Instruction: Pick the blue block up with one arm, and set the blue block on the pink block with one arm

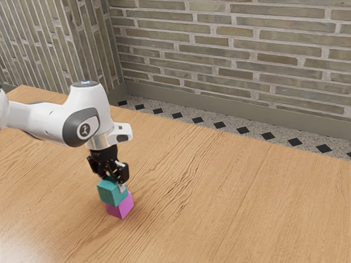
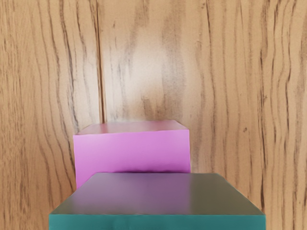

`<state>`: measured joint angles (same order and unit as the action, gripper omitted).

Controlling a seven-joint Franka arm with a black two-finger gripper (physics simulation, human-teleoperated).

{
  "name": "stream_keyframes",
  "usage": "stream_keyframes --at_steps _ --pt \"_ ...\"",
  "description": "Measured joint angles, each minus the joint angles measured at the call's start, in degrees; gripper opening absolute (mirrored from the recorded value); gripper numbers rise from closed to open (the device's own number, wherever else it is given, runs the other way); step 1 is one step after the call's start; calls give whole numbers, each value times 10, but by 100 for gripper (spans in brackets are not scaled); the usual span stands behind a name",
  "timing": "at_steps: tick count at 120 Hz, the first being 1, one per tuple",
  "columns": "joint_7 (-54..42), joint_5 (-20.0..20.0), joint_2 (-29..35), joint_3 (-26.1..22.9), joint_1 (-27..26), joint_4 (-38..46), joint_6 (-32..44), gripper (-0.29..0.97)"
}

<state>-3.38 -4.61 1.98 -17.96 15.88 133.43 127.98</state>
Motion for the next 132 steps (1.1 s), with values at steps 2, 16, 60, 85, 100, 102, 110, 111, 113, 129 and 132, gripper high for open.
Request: stream_keyframes --at_steps 2,16,60,85,100,102,110,111,113,129,132 --pt "1 0 -1 0 0 0 1 36" --pt "6 11 -13 1 0 -11 8 35" --pt "31 32 -22 -1 8 -23 16 33" --pt "49 43 -5 1 10 -11 18 33" --pt "59 44 -5 1 7 -1 21 33" --pt "60 44 -5 1 6 0 21 33" --pt "64 45 -5 1 3 2 23 32" --pt "65 45 -5 1 3 2 23 32" --pt "66 45 -5 1 2 2 24 32" --pt "73 46 -6 1 -3 3 26 32" --pt "74 46 -6 1 -4 3 26 32"
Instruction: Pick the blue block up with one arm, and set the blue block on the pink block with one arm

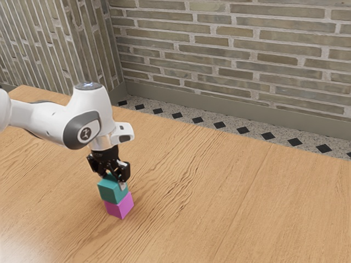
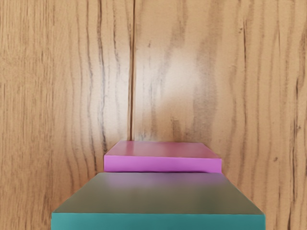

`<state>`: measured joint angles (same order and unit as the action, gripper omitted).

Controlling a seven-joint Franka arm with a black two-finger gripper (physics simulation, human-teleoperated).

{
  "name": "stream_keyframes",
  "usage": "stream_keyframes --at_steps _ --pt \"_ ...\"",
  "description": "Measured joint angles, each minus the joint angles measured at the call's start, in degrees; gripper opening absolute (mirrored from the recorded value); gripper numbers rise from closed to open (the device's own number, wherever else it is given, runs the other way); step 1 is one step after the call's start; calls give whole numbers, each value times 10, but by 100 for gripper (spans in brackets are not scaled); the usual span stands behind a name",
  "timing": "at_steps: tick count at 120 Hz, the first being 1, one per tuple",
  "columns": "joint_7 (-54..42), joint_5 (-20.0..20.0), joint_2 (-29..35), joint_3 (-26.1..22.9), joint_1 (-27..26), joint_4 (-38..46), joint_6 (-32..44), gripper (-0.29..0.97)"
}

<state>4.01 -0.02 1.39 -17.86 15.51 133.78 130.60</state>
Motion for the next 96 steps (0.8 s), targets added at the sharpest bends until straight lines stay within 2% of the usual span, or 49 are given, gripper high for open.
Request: stream_keyframes --at_steps 96 --pt "15 1 -1 -1 15 -6 2 32"
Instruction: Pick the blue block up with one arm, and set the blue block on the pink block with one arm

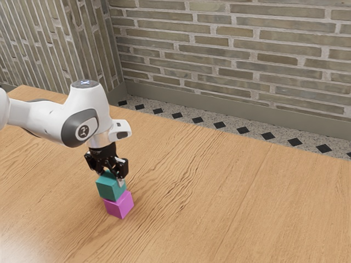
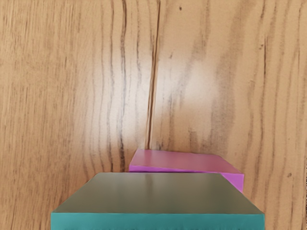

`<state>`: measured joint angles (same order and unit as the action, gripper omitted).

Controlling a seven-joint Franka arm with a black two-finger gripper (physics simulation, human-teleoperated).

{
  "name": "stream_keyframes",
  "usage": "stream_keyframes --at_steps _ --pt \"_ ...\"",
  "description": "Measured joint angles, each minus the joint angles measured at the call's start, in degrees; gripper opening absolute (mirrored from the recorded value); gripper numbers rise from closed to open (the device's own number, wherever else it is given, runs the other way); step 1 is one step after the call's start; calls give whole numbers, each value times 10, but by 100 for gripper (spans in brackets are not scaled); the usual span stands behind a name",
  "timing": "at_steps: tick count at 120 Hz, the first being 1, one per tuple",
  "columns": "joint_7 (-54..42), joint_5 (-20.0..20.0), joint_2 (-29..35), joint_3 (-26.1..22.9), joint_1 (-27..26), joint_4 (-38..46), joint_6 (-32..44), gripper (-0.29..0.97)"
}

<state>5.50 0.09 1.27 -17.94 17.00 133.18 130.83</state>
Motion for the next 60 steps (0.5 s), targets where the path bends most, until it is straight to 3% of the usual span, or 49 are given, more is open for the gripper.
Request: stream_keyframes --at_steps 60 --pt "4 0 3 -1 -13 2 0 32"
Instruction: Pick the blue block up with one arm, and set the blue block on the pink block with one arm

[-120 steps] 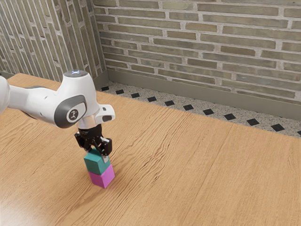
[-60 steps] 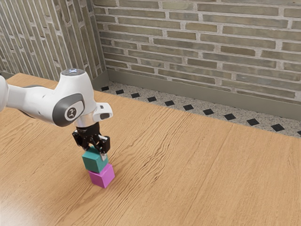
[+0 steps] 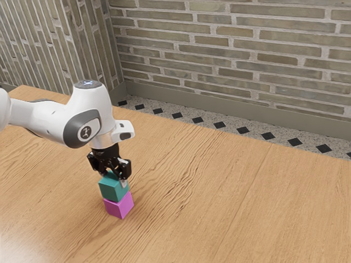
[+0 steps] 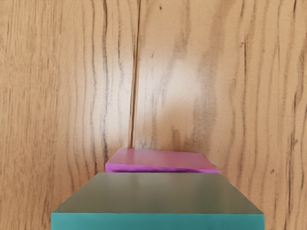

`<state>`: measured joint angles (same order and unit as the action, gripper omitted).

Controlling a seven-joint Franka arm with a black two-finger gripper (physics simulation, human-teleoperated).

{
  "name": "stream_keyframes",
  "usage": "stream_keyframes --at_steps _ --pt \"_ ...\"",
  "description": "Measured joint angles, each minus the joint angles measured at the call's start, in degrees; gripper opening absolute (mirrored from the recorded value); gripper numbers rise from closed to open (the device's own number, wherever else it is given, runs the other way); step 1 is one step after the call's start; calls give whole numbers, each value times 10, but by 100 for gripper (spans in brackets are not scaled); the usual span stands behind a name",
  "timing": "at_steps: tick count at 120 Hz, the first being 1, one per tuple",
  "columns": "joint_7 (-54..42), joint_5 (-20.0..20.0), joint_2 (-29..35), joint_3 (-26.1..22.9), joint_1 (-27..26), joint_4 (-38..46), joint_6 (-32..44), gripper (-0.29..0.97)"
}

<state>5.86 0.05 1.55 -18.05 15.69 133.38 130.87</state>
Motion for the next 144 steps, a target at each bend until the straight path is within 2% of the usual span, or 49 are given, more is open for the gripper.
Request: stream_keyframes --at_steps 144 --pt "-6 0 2 -14 11 2 -1 32"
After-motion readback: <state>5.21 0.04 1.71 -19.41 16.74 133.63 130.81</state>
